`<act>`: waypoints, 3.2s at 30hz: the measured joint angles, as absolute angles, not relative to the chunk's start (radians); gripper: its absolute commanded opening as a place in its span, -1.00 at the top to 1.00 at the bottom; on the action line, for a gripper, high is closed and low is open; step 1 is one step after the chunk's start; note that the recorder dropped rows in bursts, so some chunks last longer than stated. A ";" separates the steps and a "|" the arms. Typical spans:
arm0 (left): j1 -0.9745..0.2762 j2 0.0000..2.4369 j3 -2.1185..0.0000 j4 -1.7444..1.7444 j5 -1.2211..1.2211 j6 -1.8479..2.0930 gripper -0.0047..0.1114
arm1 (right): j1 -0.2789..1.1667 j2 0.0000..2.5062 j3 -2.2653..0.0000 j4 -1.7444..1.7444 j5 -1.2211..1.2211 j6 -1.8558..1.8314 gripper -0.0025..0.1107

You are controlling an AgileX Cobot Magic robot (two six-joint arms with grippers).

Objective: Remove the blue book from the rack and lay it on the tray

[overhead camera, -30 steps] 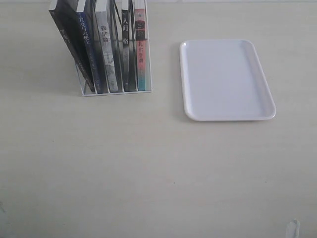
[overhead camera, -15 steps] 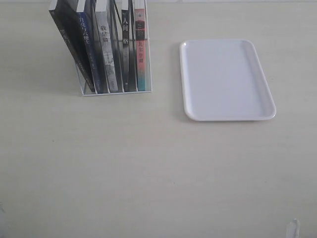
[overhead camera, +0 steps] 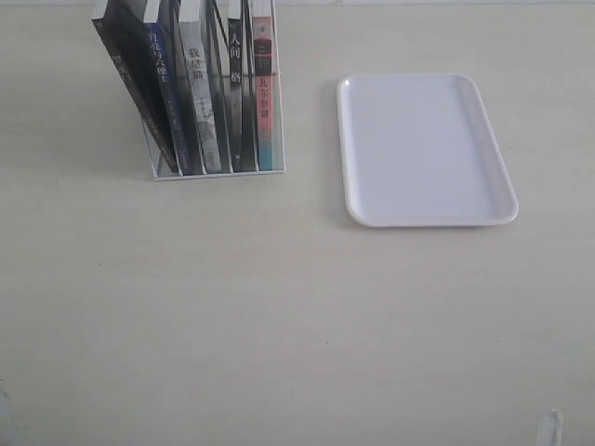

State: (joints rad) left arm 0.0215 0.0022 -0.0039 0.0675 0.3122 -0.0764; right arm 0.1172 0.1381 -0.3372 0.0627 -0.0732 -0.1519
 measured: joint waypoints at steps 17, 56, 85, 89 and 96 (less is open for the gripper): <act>0.021 0.002 -0.004 0.067 0.312 -0.076 0.81 | 0.117 0.509 -0.506 0.067 0.228 -0.097 0.96; 0.021 0.002 -0.004 0.067 0.312 -0.076 0.81 | 0.821 1.483 -1.352 -0.297 0.763 0.186 0.96; 0.021 0.002 -0.004 0.067 0.312 -0.076 0.81 | 0.829 1.855 -1.742 -0.319 0.949 0.558 0.25; 0.021 0.002 -0.004 0.067 0.312 -0.076 0.81 | 0.829 1.871 -1.742 -0.308 0.929 0.558 0.25; 0.021 0.002 -0.004 0.067 0.312 -0.076 0.81 | 0.825 1.893 -1.742 -0.302 0.926 0.558 0.25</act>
State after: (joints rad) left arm 0.0215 0.0022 -0.0039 0.0675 0.3122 -0.0764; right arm 0.8249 1.8928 -1.7422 -0.3017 0.9258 0.5576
